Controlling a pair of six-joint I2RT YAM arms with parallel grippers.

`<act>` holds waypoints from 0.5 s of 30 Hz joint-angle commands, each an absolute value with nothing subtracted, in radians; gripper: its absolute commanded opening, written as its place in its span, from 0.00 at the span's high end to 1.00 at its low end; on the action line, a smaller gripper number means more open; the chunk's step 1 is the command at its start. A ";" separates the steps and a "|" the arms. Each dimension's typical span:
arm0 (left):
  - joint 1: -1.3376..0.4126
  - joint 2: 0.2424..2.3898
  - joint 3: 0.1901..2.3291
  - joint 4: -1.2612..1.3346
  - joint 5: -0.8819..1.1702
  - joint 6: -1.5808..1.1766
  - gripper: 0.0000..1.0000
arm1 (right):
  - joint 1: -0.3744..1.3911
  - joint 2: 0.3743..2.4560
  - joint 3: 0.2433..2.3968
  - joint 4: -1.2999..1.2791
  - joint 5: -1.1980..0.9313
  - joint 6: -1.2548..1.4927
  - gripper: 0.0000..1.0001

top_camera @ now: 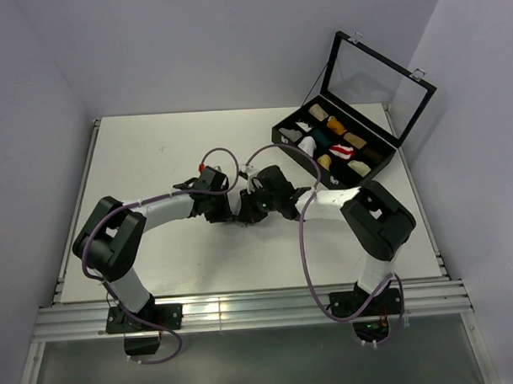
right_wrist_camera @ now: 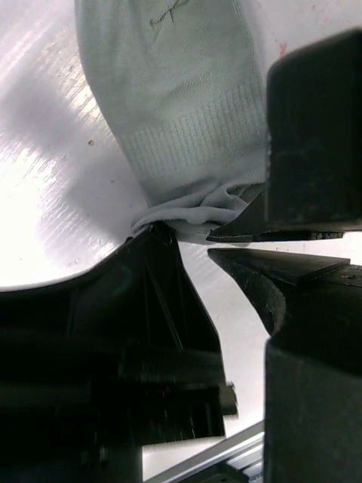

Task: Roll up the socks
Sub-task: Roll the sock at the center of the board.

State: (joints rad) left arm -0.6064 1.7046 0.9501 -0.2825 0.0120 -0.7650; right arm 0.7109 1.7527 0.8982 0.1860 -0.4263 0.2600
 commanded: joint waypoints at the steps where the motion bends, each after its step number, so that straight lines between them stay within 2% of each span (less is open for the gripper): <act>1: -0.611 1.727 0.954 -0.322 -0.023 -0.752 0.67 | 0.695 1.782 0.896 0.232 -0.413 0.279 0.86; 11: -0.611 1.721 0.953 -0.313 -0.014 -0.752 0.68 | 0.647 1.838 0.902 0.209 -0.399 0.295 0.87; 15: -0.611 1.698 0.945 -0.299 -0.014 -0.759 0.65 | 0.644 1.870 0.907 0.196 -0.402 0.295 0.88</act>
State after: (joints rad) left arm -0.6067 1.7046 0.9501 -0.2802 0.0113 -0.7681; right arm 0.6495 1.8355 0.8974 0.2108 -0.4236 0.2989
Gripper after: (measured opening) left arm 0.346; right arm 0.127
